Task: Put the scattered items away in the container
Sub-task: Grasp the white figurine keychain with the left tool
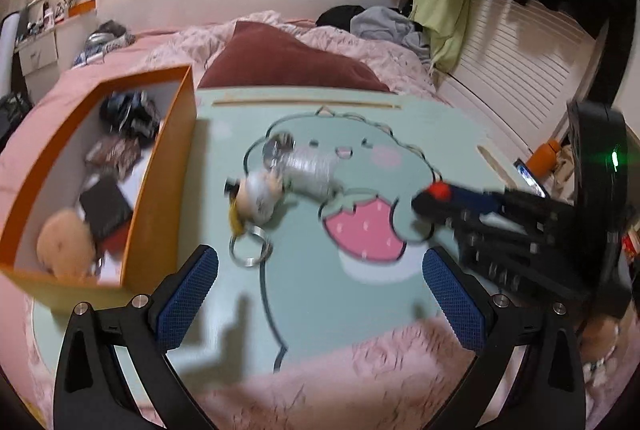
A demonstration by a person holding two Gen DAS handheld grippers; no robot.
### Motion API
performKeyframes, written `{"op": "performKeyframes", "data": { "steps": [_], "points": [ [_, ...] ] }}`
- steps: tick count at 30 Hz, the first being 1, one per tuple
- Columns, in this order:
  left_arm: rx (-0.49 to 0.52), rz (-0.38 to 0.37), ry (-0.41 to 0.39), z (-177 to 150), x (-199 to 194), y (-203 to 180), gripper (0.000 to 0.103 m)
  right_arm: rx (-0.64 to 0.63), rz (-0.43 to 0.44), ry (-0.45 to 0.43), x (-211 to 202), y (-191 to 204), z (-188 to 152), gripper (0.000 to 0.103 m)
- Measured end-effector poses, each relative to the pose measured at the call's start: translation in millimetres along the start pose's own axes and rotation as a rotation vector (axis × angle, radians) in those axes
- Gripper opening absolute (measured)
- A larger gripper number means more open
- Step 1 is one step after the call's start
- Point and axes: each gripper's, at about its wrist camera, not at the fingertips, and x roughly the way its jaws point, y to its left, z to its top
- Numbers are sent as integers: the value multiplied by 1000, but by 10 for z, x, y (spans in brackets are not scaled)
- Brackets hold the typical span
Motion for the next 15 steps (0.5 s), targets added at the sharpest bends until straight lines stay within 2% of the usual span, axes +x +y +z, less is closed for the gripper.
{"op": "performKeyframes", "data": {
  "steps": [1,4,7,13,15],
  "points": [
    [-5,28,16,56,59,-1,99,5,2,0,-1,-14,-5,27],
    [-6,83,69,165,258,9,81,22,10,-2,-8,-52,-21,27],
    [30,145,81,215,419,-17,78,33,20,-4,-12,-71,-29,27],
    [44,154,120,231,616,-6,60,37,28,-7,-21,-76,-33,27],
    [51,160,121,240,644,-22,59,40,32,-6,-23,-75,-33,27]
  ]
}}
